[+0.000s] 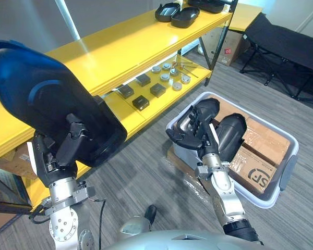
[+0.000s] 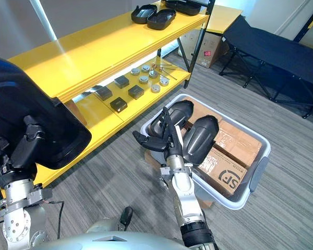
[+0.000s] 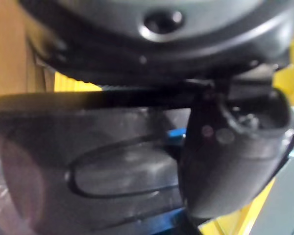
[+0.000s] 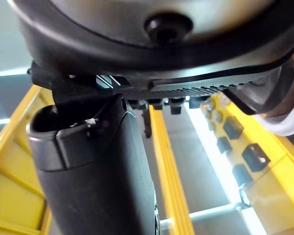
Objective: Walk over and take three plastic housings, then place them on the shelf
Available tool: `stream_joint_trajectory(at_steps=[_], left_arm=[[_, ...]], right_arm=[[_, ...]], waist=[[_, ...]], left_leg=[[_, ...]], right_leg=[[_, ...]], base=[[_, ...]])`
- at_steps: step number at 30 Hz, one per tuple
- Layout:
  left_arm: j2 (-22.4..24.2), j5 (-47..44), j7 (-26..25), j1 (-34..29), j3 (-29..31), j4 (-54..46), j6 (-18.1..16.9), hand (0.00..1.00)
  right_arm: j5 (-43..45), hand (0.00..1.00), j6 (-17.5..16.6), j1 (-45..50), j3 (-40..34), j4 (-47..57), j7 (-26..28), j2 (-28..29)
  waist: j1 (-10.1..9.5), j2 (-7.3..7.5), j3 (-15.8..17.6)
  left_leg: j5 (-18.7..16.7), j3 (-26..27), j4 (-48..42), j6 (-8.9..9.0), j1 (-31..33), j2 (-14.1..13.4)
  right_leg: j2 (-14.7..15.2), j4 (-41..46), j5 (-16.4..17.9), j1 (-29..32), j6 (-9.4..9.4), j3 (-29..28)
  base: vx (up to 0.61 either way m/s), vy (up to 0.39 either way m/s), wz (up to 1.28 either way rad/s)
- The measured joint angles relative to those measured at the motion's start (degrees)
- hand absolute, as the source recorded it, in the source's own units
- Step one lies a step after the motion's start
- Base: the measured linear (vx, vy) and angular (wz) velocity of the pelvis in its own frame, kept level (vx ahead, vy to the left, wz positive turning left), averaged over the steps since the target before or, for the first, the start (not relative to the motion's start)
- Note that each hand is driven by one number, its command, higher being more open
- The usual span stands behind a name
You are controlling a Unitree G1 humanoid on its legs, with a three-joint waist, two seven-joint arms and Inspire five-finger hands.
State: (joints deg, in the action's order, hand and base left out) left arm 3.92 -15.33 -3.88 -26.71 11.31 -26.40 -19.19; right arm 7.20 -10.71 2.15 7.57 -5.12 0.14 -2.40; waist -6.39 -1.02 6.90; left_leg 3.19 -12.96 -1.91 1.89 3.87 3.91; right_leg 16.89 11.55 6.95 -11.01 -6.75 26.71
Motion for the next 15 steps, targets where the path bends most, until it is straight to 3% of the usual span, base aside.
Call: stream_joint_trajectory(at_steps=[4,6,7,10,12,14,15], left_arm=[[0.01,0.12,-0.10,-0.02,-2.16,-0.01,-0.64,0.00],[-0.01,0.25,0.02,-0.03,-2.60,-0.38,-0.66,0.00],[0.00,0.30,0.05,-0.03,-2.76,-0.55,-0.66,0.00],[0.05,0.75,-0.05,-0.18,-3.15,-1.91,-0.71,0.00],[0.04,1.94,0.12,-0.12,-2.80,-3.35,-0.72,0.00],[-0.21,2.32,0.83,-0.12,-1.91,-3.99,-0.76,0.00],[-0.01,2.31,1.05,0.19,-1.28,-3.55,-0.96,0.00]], right_arm=[[0.01,1.00,0.00,0.02,-0.54,0.84,1.16,-0.36],[0.15,1.00,-0.55,0.02,-0.82,1.66,1.15,-0.34],[0.31,1.00,-0.98,0.01,-0.87,1.66,1.13,-0.39],[1.31,1.00,-1.35,-0.93,-0.97,1.66,1.03,-0.32],[1.32,1.00,-2.58,-1.51,-0.97,1.68,0.55,0.18],[1.30,1.00,-2.91,-1.40,-1.01,1.69,0.18,0.36],[1.10,1.00,-3.15,-1.06,-1.12,1.97,-0.22,-0.05]], waist=[[0.29,-0.19,0.13],[0.54,-0.26,0.70],[0.59,-0.31,1.00],[0.18,-0.24,1.64],[-0.11,0.77,2.36],[-1.06,2.44,3.22],[-1.36,1.55,3.65]], left_leg=[[0.65,0.33,0.76,1.03,0.29,-0.22],[0.16,4.89,0.59,1.09,0.96,-1.14],[0.17,6.40,0.04,1.07,1.20,-1.62],[-0.85,7.23,-3.64,0.96,3.59,-1.92],[-3.08,7.83,-8.47,0.55,6.17,-1.44],[-6.96,12.01,-15.71,-1.54,7.82,-1.18],[-10.56,12.21,-19.15,-2.08,7.74,-0.77]], right_leg=[[-0.06,-0.19,2.68,-0.06,-1.12,-0.36],[-0.06,-0.84,4.30,-0.06,-2.79,-0.43],[-0.07,-0.75,4.71,-0.12,-2.67,-0.37],[0.15,-0.59,5.25,0.10,-1.87,0.41],[0.91,0.41,6.47,0.14,-1.73,1.60],[2.48,1.71,7.60,-0.87,-0.40,2.79],[4.83,12.82,6.98,1.18,2.66,2.11]], base=[[-0.06,-0.090,-0.05],[-0.12,-0.053,-0.11],[-0.11,-0.020,0.00],[-0.06,0.029,0.11],[-0.02,0.052,0.29],[0.08,0.140,0.29],[0.13,0.185,0.40]])
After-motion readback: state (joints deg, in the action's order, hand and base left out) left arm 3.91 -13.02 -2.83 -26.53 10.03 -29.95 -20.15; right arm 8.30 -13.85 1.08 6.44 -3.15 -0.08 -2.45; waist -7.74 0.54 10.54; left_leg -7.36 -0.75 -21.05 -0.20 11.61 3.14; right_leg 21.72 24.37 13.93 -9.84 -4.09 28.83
